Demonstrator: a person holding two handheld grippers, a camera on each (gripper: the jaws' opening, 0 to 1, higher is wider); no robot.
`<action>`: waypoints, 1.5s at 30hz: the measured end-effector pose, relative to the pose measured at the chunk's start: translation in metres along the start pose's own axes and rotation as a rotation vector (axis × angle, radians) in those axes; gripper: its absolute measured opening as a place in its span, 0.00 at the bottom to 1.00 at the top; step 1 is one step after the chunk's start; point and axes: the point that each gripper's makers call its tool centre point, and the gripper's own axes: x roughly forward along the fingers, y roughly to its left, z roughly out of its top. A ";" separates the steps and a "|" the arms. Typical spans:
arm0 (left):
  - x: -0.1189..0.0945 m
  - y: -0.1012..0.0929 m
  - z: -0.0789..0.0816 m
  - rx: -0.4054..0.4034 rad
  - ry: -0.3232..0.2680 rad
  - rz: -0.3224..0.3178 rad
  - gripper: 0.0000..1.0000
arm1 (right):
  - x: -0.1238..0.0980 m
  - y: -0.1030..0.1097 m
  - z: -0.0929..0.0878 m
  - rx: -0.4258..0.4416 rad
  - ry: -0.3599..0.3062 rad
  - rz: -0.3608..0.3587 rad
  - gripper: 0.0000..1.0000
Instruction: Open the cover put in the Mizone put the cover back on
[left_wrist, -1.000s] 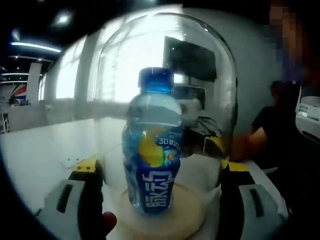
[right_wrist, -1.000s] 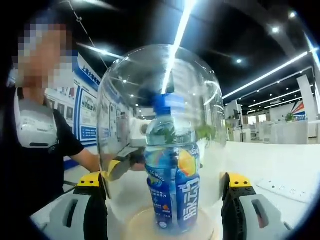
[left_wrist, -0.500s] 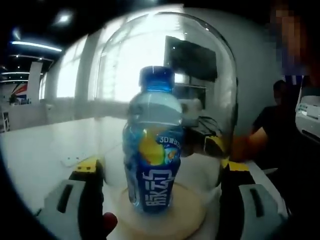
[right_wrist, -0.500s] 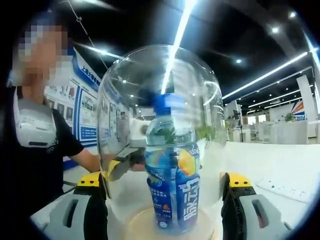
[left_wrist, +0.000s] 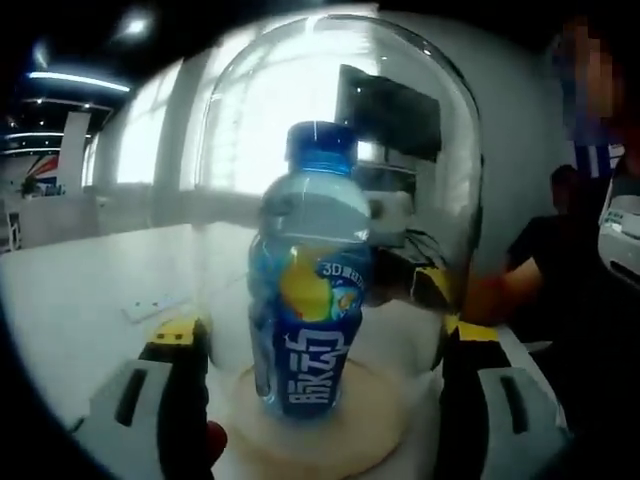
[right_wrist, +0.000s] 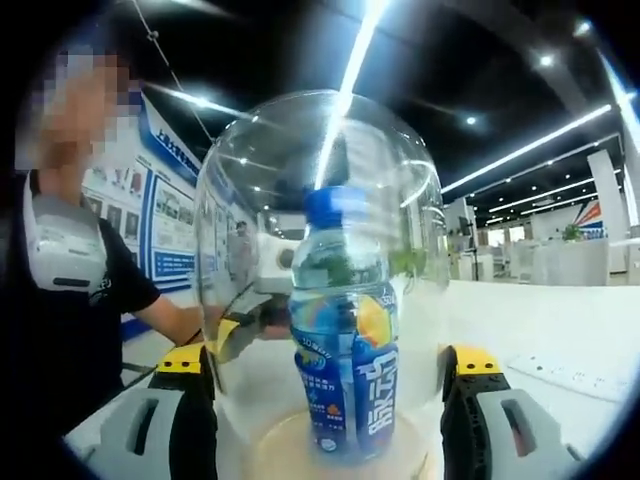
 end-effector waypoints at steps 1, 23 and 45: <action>0.000 0.000 0.000 0.004 0.002 0.002 0.83 | 0.000 0.000 0.000 -0.001 0.001 -0.005 0.87; -0.004 0.001 0.004 0.065 0.017 0.048 0.80 | -0.009 0.005 0.001 -0.024 0.078 -0.166 0.78; -0.013 -0.002 0.006 0.018 -0.040 0.169 0.77 | -0.020 0.016 0.009 0.025 0.051 -0.286 0.66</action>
